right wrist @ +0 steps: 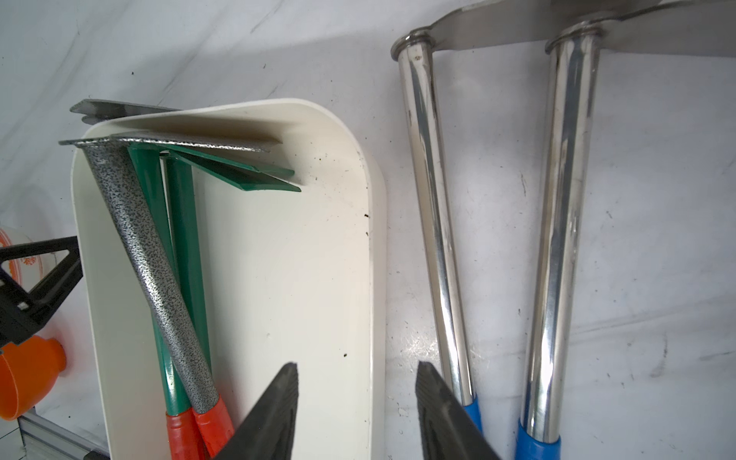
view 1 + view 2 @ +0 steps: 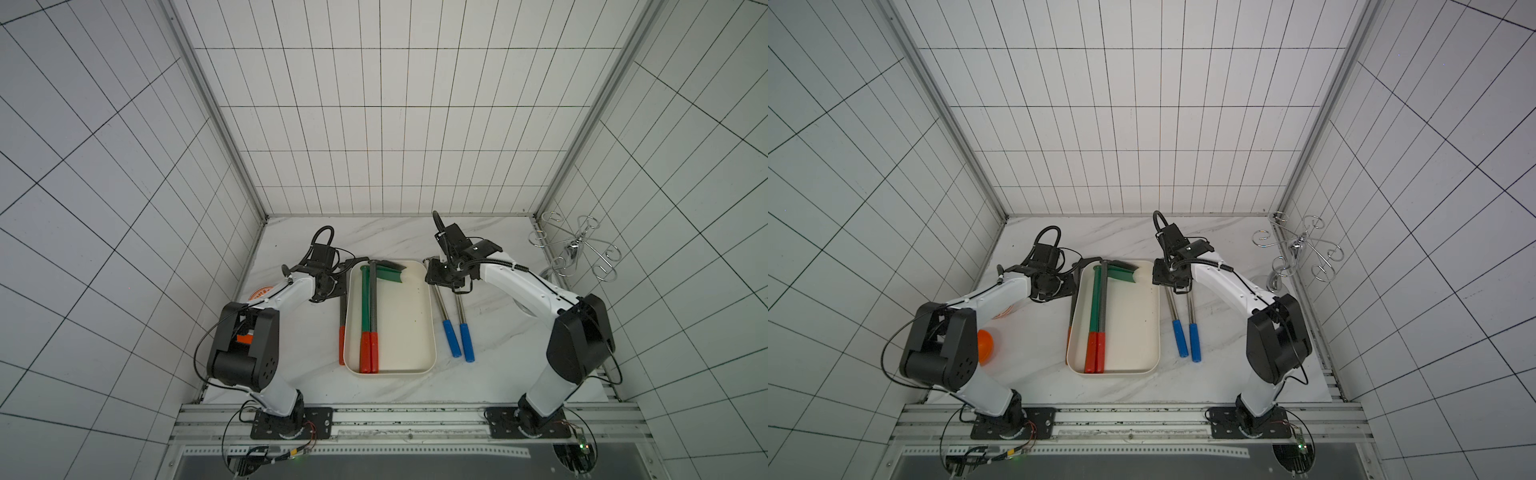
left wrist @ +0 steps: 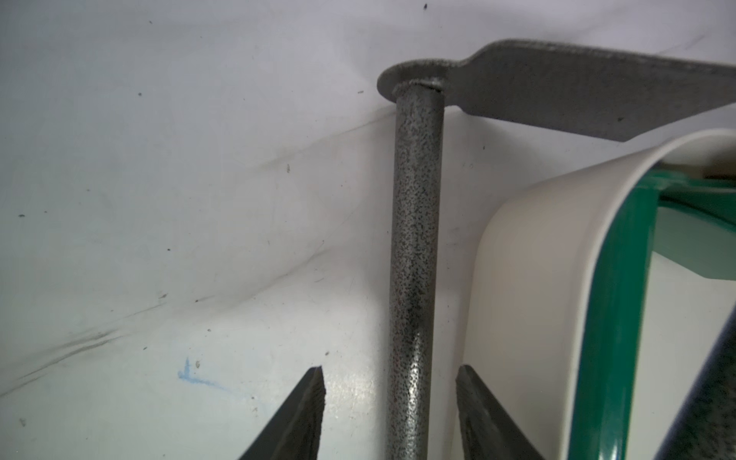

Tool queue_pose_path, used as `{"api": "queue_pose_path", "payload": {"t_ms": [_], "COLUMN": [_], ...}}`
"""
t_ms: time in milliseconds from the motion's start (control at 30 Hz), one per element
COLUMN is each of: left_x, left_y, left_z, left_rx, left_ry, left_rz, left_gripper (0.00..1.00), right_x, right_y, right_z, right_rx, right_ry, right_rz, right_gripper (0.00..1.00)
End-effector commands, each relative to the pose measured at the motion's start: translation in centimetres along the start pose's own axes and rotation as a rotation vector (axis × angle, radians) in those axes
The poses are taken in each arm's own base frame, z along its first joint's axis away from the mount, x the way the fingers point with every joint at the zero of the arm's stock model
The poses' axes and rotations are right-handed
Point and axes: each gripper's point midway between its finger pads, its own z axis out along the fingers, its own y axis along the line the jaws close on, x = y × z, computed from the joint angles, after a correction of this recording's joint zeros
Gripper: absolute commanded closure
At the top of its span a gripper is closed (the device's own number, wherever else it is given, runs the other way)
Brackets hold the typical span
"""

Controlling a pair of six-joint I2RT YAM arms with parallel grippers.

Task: Put the small hoe into the storage box
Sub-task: Pick up the hoe from the center of the board.

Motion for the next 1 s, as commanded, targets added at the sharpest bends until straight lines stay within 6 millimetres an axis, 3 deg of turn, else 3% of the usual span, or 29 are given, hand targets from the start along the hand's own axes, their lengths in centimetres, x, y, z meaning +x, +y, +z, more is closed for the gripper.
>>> {"api": "queue_pose_path", "payload": {"t_ms": [0,467,767,967], "left_x": [-0.9,-1.0,-0.7,-0.8], "left_y": [-0.4,-0.6,0.3,0.4], "left_z": [0.6,3.1,4.5,4.8], "left_rx": [0.011,-0.042,-0.105,-0.114], "left_ry": [-0.027,-0.006,0.012,0.018], "left_rz": [-0.012,-0.014,-0.016,-0.012], "left_gripper": [0.45,0.49,0.54,0.62], "right_x": [1.1,1.4,1.7,1.6], "right_y": [-0.9,-1.1,-1.2,-1.3], "right_z": [-0.1,-0.1,0.1,0.1], "right_rx": [0.012,0.014,0.015,0.015], "right_ry": [0.018,0.024,0.031,0.030], "right_rz": [-0.001,-0.001,-0.003,-0.005], "right_gripper": [0.51,0.50,0.50,0.50]}}
